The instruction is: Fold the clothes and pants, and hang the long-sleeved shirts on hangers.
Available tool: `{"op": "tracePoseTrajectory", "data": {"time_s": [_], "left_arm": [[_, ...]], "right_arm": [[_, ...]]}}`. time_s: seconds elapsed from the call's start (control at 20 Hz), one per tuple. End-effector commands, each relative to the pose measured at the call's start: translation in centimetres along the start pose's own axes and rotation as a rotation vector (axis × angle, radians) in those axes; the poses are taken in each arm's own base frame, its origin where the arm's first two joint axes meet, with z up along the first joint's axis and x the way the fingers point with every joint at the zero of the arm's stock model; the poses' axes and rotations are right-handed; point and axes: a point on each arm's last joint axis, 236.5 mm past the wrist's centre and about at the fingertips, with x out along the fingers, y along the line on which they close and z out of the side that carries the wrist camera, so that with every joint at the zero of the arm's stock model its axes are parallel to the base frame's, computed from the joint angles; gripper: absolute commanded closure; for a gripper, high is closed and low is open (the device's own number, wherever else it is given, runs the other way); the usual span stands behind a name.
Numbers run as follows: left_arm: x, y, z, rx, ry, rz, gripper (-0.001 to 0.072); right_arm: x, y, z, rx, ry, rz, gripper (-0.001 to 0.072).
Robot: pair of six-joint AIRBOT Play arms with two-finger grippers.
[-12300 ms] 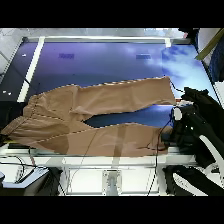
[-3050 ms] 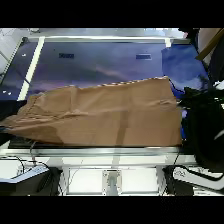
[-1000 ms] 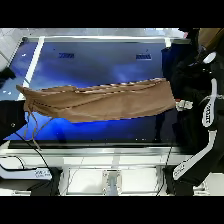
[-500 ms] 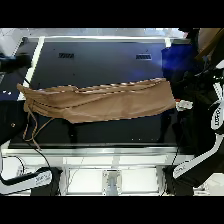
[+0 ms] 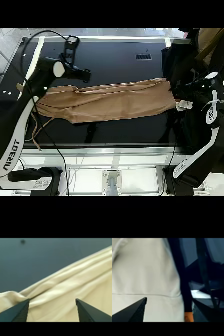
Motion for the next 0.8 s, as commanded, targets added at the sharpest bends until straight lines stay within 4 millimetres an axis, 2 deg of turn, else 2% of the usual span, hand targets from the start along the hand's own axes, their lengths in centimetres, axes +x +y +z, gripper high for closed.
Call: {"op": "tracePoseTrajectory", "data": {"time_s": [0.0,0.1,0.15,0.2,0.35,0.4,0.45,0.5,0.6,0.65,0.75], "left_arm": [[1.0,-2.4,-0.5,0.046,0.020,-0.028,0.0052],[1.1,-2.3,-0.6,0.045,0.024,-0.028,0.0052],[1.2,-2.4,-0.7,0.045,0.026,-0.028,0.0052],[1.3,-2.4,-0.7,0.045,0.028,-0.028,0.0052],[1.7,-2.4,-1.0,0.046,0.038,-0.028,0.0052],[1.9,-2.4,-1.2,0.046,0.043,-0.029,0.0052],[2.3,-2.4,-1.4,0.046,0.050,-0.029,0.0052],[2.6,-2.4,-1.6,0.046,0.059,-0.029,0.0054],[3.3,-2.4,-2.1,0.046,0.075,-0.030,0.0065],[3.7,-2.7,-2.4,0.041,0.084,-0.039,0.0189],[4.5,-3.9,-2.8,0.000,0.095,-0.086,0.0582]], "right_arm": [[1.4,-0.2,-0.2,-0.025,0.019,-0.011,0.0087],[1.9,1.1,-0.9,-0.067,0.050,0.010,0.0094],[2.2,2.0,-1.3,-0.093,0.067,0.026,0.0144],[2.6,3.1,-1.6,-0.123,0.081,0.041,0.0162],[3.8,5.3,-2.2,-0.167,0.105,0.053,0.0162],[4.0,5.9,-2.6,-0.177,0.119,0.058,0.0194],[4.2,6.6,-3.0,-0.182,0.134,0.074,0.0392],[3.9,7.5,-3.2,-0.186,0.145,0.102,0.0702],[2.3,10.0,-2.9,-0.224,0.129,0.172,0.0695],[0.8,11.6,-2.4,-0.249,0.107,0.199,0.0695],[-2.9,14.8,-1.4,-0.290,0.060,0.241,0.0696]]}}
